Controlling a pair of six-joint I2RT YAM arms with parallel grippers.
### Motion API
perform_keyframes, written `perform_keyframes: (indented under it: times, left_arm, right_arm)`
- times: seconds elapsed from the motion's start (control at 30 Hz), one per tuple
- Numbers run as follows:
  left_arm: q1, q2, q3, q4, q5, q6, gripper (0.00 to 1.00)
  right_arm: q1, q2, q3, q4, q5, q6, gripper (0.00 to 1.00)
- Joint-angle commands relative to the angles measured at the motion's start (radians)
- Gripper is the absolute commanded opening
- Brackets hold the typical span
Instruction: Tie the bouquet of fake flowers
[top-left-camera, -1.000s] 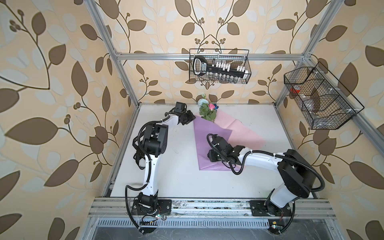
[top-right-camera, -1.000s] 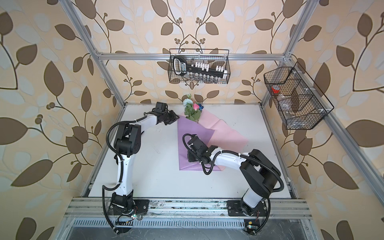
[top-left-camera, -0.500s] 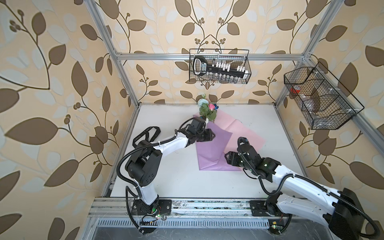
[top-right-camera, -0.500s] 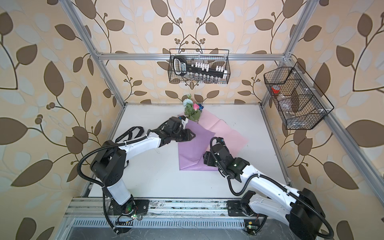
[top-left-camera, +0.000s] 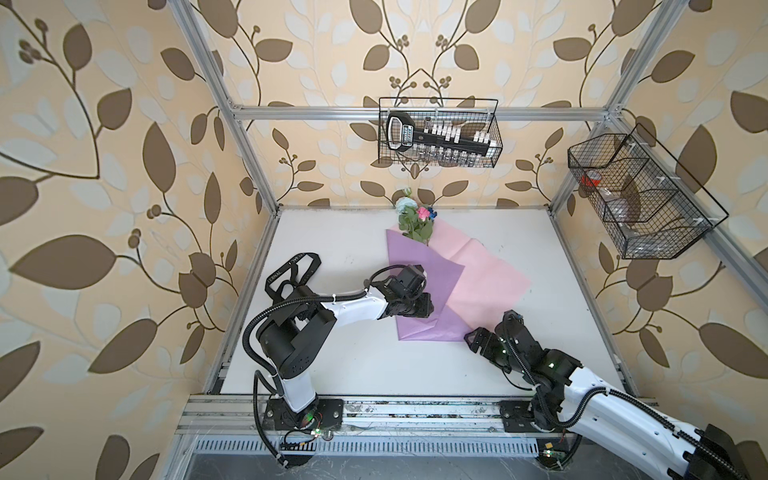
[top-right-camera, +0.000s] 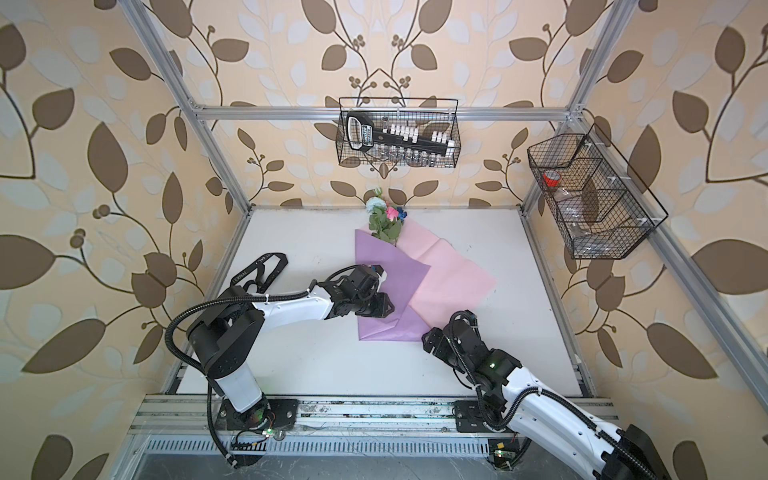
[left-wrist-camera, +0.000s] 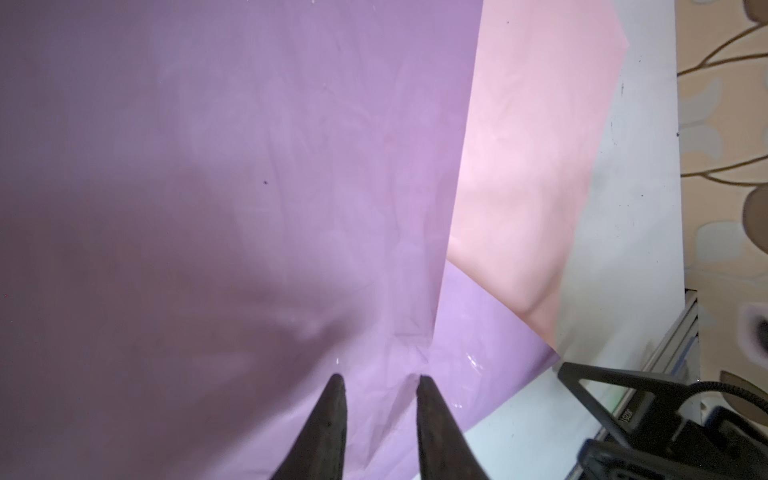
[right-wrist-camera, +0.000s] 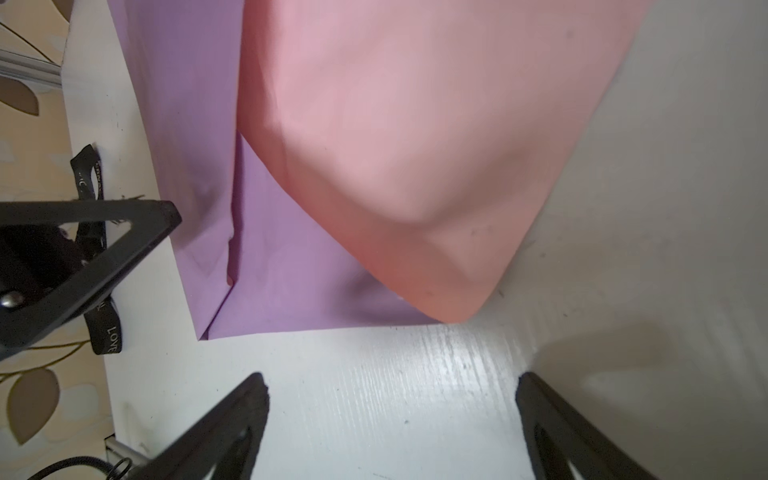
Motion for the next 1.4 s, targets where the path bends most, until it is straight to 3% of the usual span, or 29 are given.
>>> perform_keyframes:
  times: [0.0,0.37,0.63,0.8,0.93,1.13,1.27,1.37]
  left_arm:
    - [-0.018,-0.007,-0.003,0.031,-0.01,-0.001,0.29]
    - [-0.031,0.023,-0.011,0.055,0.01,-0.037,0.28]
    - [-0.031,0.03,-0.014,0.047,0.022,-0.037,0.28]
    - [-0.031,0.025,-0.021,0.041,0.027,-0.03,0.28]
    - [-0.031,0.02,-0.03,0.032,0.035,-0.026,0.28]
    - [-0.031,0.008,-0.046,0.035,0.04,-0.031,0.28]
    - [-0.031,0.006,-0.056,0.03,0.036,-0.033,0.28]
    - [-0.031,0.004,-0.068,0.044,0.056,-0.046,0.28]
  right_arm:
    - [-0.006,0.011,-0.081,0.143,-0.086,0.146,0.94]
    - [-0.081,0.05,-0.233,0.487,0.019,0.23,0.94]
    - [-0.195,0.169,-0.21,0.594,0.041,0.076,0.93]
    - [-0.324,0.294,-0.183,0.667,-0.041,-0.014,0.91]
    - [-0.386,0.416,-0.136,0.718,-0.108,-0.079,0.83]
    - [-0.404,0.503,-0.073,0.737,-0.112,-0.155,0.69]
    - [-0.409,0.53,-0.025,0.721,-0.103,-0.233,0.55]
    - [-0.41,0.551,0.021,0.689,-0.097,-0.309,0.39]
